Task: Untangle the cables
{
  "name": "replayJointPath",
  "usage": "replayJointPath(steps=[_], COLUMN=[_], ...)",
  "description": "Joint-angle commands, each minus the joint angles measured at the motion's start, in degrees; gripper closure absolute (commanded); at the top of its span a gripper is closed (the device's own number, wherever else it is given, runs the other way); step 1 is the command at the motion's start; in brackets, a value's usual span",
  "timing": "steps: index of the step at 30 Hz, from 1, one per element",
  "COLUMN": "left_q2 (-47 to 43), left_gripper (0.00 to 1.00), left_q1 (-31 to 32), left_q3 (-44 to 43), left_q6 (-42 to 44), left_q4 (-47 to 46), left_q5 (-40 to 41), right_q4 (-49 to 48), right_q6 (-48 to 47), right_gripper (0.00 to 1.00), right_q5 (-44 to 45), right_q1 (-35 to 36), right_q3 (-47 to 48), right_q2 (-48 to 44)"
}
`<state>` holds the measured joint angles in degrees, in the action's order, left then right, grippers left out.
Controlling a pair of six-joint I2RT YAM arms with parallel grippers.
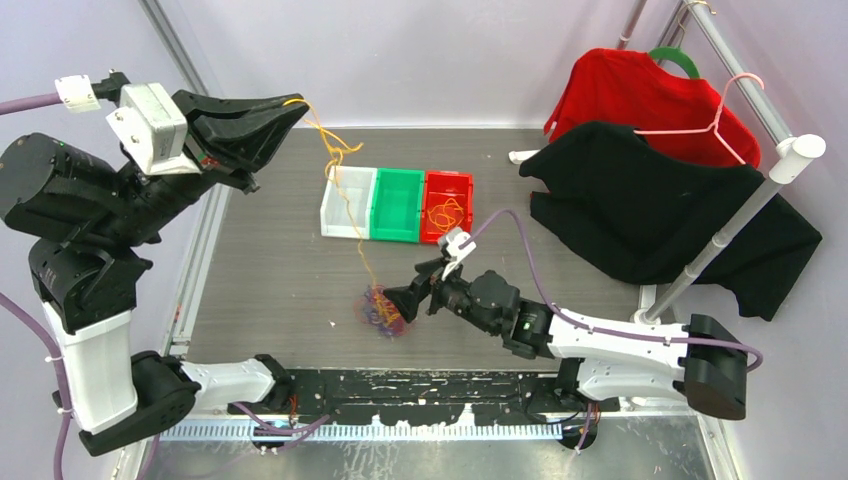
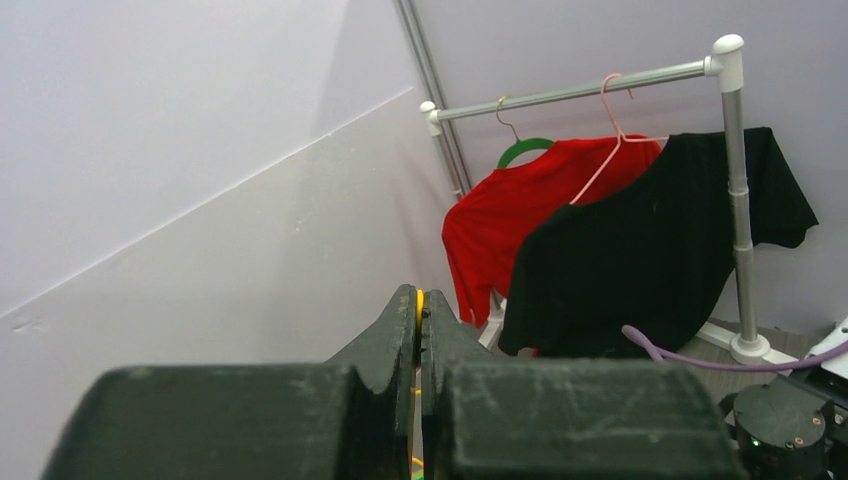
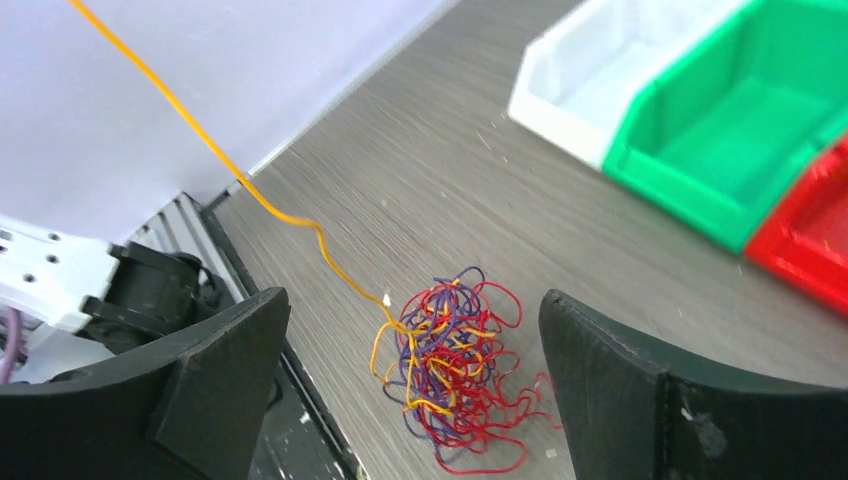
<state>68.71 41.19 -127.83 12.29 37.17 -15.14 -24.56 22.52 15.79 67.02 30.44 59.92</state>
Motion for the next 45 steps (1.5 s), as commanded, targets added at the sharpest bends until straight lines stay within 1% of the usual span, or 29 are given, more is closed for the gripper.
replayJointPath(steps=[1,7,12,16,19,22,25,28,30,32,38,40,45], left_q2=[0.1,0.5,0.1,0.0,0.1,0.3,0.7,1.0,0.8,0.9,3.6,3.6,6.6], left_gripper=[1.0,1.0,1.0,1.0,1.0,1.0,1.0,1.0,1.0,1.0,1.0,1.0,1.0], left_q1=[0.1,0.2,0.2,0.1,0.1,0.1,0.2,0.1,0.1,0.1,0.1,0.2,0.2], left_q3=[-0.6,-2.5,-3.2,-4.3,-4.7,-4.9,-5.7,-6.4,-6.3,-6.5,-11.4,-12.0,-14.1], left_q6=[-1.0,-0.7,-0.2,-1.1,-1.6,-1.7,-2.0,-1.9,-1.6,-1.0,4.6,6.4,11.2], left_q4=[-1.1,0.3,0.6,0.5,0.6,0.6,0.1,-1.5,-3.4,-5.4,-6.7,-9.1,-18.1], left_q5=[-1.8,-1.5,-1.2,-1.8,-2.0,-2.3,-2.3,-1.7,-0.9,0.0,1.7,2.7,6.8], right_q4=[1.2,-4.2,-6.6,-7.5,-9.0,-8.8,-10.8,-13.4,-13.6,-15.0,-18.7,-20.2,-22.4], right_q6=[-6.5,-5.5,-4.7,-6.8,-7.4,-8.0,-7.8,-5.2,-3.3,-1.2,2.7,3.1,4.3], right_gripper=[0.0,0.0,0.0,0.02,0.04,0.08,0.18,0.36,0.43,0.44,0.46,0.46,0.39], right_q5=[-5.8,-14.2,-16.7,-12.5,-11.4,-5.3,-1.8,-0.4,1.6,4.6,7.3,8.2,10.2], right_q1=[0.3,0.4,0.5,0.5,0.5,0.5,0.5,0.5,0.5,0.5,0.5,0.6,1.0], right_q3=[8.2,14.6,17.8,20.3,21.8,22.6,20.0,15.3,12.5,9.4,2.3,0.3,-3.9], right_q2=[3.9,13.0,17.6,20.8,22.9,25.2,27.1,28.5,29.8,31.1,32.8,32.8,32.7])
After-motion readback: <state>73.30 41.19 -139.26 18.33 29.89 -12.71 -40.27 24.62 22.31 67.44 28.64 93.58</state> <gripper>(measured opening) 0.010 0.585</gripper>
